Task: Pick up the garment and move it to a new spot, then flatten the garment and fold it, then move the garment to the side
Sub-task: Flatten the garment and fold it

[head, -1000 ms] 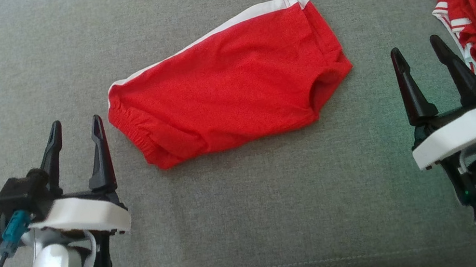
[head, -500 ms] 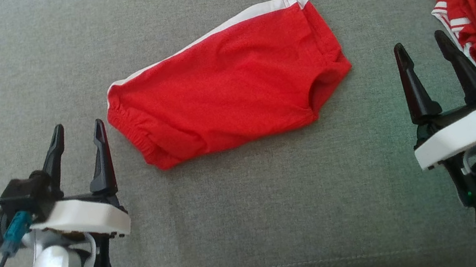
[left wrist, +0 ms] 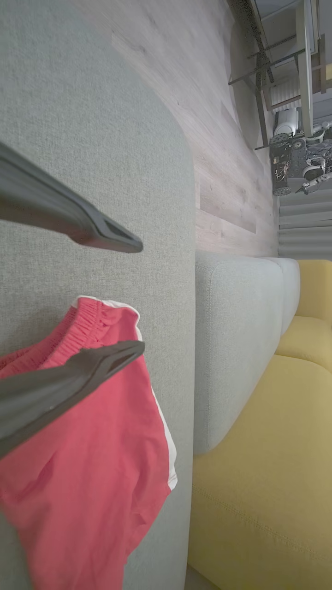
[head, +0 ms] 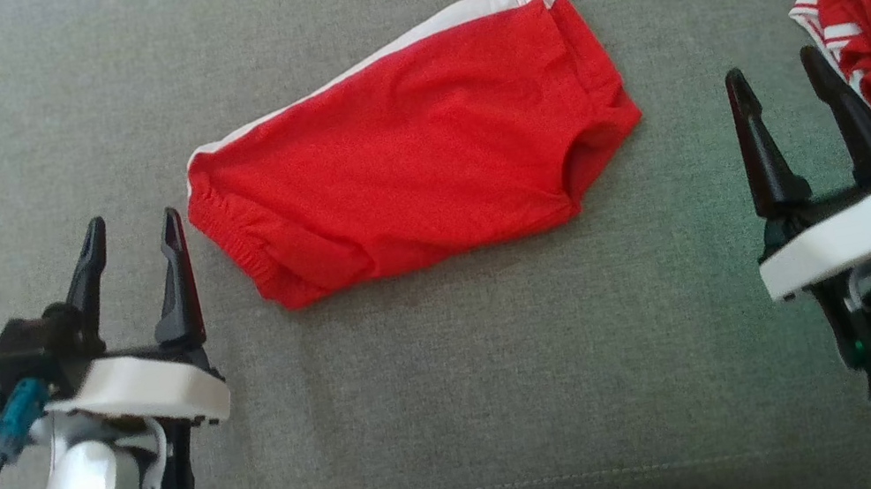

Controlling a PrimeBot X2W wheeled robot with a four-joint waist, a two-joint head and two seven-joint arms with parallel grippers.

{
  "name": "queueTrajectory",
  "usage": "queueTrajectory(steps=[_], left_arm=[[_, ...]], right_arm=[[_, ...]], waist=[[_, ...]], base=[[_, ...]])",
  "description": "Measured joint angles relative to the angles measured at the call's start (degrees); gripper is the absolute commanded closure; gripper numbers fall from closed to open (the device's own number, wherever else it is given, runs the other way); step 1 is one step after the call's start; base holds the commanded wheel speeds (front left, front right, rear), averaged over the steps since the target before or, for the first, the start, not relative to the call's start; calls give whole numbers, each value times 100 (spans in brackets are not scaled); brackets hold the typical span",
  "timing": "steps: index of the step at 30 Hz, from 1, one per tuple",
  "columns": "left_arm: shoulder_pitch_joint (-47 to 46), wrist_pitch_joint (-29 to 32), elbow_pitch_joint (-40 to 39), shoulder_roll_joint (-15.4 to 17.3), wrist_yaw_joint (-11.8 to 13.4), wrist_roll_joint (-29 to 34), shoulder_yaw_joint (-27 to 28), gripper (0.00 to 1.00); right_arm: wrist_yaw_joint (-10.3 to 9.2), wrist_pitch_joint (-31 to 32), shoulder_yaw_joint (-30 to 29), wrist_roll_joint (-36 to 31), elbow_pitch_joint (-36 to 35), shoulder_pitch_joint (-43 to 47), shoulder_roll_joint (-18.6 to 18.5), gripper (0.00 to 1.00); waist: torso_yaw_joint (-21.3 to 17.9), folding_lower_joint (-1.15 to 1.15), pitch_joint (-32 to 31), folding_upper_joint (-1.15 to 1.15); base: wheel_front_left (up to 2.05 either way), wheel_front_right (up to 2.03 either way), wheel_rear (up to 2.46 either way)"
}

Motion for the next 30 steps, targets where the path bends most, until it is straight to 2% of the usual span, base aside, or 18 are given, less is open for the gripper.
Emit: queueTrajectory(steps=[7, 11, 18, 27, 28, 29, 30], left_arm=[[-398, 31, -36, 36, -14, 0, -46, 0], [-625, 31, -34, 30, -62, 0, -94, 0], [-803, 24, 45, -27, -115, 1, -211, 0], [-812, 23, 160, -74, -157, 1, -203, 0], [-812, 23, 163, -83, -157, 1, -202, 0], [-812, 23, 164, -96, -157, 1, -200, 0], [-812, 23, 167, -104, -157, 1, -197, 0]], right_arm=[[-1, -62, 287, 8, 767, -915, 4, 0], [-1, -51, 452, 3, 1600, -1417, 8, 0], [-1, -157, 788, 34, 2989, -1781, 26, 0], [-2, -374, 1225, 339, 3874, -2337, 15, 0], [-4, -371, 1259, 342, 3921, -2368, 11, 8], [-5, -349, 1283, 342, 3966, -2390, 8, 56], [-5, -310, 1307, 344, 3999, -2416, 5, 95]], waist=[[0, 0, 301, 0], [44, 0, 469, 0], [159, 0, 673, 0], [230, 0, 725, 0], [232, 0, 720, 0], [234, 0, 714, 0], [234, 0, 705, 0]], base=[[0, 0, 0], [0, 0, 0], [0, 0, 0], [0, 0, 0], [0, 0, 0], [0, 0, 0], [0, 0, 0]])
